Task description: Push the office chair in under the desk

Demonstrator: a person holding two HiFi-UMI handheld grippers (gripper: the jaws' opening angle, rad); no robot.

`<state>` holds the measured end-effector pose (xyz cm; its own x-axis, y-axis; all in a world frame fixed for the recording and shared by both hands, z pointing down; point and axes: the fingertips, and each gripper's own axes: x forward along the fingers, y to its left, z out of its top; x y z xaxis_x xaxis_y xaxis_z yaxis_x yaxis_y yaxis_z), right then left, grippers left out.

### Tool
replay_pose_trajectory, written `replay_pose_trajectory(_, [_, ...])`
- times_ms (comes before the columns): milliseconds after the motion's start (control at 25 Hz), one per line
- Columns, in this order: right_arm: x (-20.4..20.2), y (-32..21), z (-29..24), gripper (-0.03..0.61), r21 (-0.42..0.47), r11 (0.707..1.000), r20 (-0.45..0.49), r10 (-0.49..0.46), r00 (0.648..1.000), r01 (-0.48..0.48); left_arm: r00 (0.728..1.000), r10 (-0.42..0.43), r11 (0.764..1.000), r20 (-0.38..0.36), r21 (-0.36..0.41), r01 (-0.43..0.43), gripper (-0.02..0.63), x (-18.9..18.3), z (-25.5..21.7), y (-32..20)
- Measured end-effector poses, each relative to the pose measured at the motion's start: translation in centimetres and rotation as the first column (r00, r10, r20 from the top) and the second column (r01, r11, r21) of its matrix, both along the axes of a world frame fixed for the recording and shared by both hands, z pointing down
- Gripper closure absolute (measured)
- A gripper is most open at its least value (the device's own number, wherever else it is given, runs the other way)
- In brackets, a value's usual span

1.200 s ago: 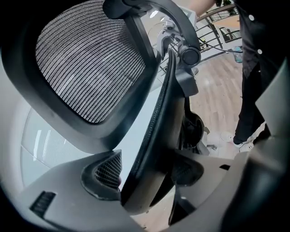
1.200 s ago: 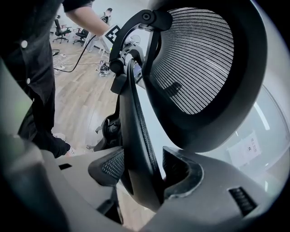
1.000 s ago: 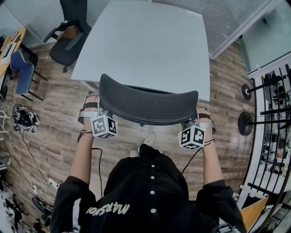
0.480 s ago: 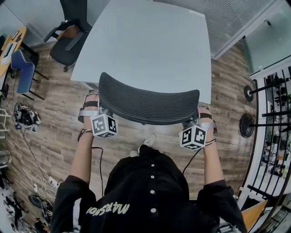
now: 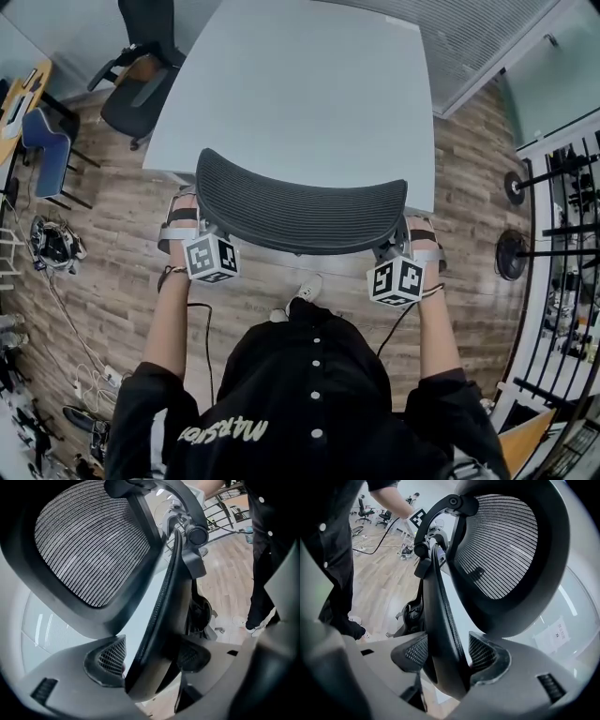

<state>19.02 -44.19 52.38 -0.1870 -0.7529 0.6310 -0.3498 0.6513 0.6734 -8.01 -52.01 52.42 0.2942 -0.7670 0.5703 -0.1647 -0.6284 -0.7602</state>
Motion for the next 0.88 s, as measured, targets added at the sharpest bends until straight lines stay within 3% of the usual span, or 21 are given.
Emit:
replay_pose_trajectory(320, [-0.1,-0.2,0.3,0.317,-0.005,1.0,-0.013,-0.012,1.0,0.012,1.0,0.001,1.0,-0.001,0.0,-0.001,0.301,-0.1,0.3,0.0])
replay_pose_trajectory(600, [0.2,0.2,0.1,0.322,0.001,1.0,-0.023,-0.004,1.0,0.004,0.999,0.036,0.998,0.0,-0.053,-0.036,0.313,-0.2,0.0,1.3])
replay_pose_trajectory(760, [0.3,1.1,-1.0,0.331,0.026,0.999,0.041,0.024,0.999,-0.026,0.999,0.024,0.998,-0.032,-0.056,-0.026,0.354,-0.8,-0.7,2.3])
replay_pose_trajectory(880, [0.6,1.9,-2.5,0.352,0.049,0.996,0.161,0.067,0.985,-0.075,0.998,0.005,0.998,-0.06,-0.056,-0.008,0.369,-1.2,-1.3,2.9])
